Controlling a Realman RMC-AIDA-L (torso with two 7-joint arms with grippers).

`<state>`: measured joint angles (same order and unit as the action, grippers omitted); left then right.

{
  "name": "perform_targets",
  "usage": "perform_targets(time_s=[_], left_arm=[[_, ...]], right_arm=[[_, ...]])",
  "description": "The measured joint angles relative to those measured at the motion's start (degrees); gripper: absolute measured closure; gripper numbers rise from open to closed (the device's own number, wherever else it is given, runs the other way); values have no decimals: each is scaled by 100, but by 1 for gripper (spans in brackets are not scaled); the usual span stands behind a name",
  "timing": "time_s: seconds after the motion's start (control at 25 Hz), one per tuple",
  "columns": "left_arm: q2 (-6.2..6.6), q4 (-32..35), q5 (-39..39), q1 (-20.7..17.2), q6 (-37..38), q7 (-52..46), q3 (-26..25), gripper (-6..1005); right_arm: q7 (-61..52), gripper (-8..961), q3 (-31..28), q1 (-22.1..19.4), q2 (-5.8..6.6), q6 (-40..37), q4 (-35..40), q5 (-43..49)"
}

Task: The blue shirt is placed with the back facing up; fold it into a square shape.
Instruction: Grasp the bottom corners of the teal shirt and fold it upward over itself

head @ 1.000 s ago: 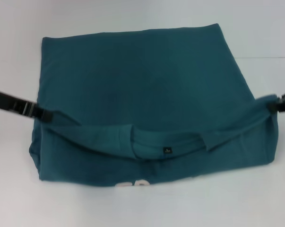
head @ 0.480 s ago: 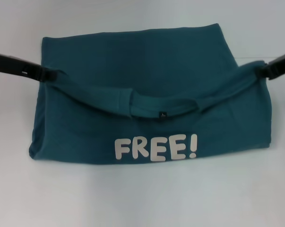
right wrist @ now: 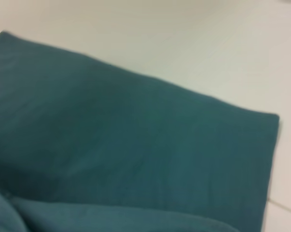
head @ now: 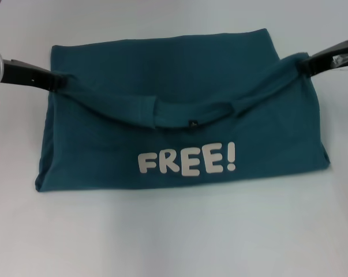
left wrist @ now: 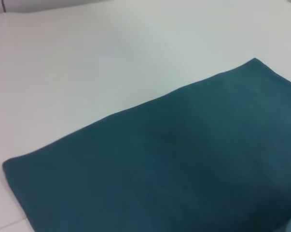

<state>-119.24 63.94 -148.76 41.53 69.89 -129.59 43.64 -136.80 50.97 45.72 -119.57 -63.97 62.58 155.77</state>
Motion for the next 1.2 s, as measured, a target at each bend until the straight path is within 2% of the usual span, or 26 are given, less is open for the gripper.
perform_targets(time_s=[0.2,0.48,1.04,1.2], left_arm=[[-60,21,65,-2,-303,89,4,970],[-64,-302,59,79,-650,216,88,969],[-21,-815,13,119,-1430,215,245,968],[-64,-836,3,56,-1618,165,220,951]], right_arm=[[-14,892,96,27,-7,533,-314,-22],[-20,891,132,34,-9,982,-736,-39],[-76,892,160,51,-21,1600,-1043,-326],[-73,876,231,58,-23,1649,-1101,-420]])
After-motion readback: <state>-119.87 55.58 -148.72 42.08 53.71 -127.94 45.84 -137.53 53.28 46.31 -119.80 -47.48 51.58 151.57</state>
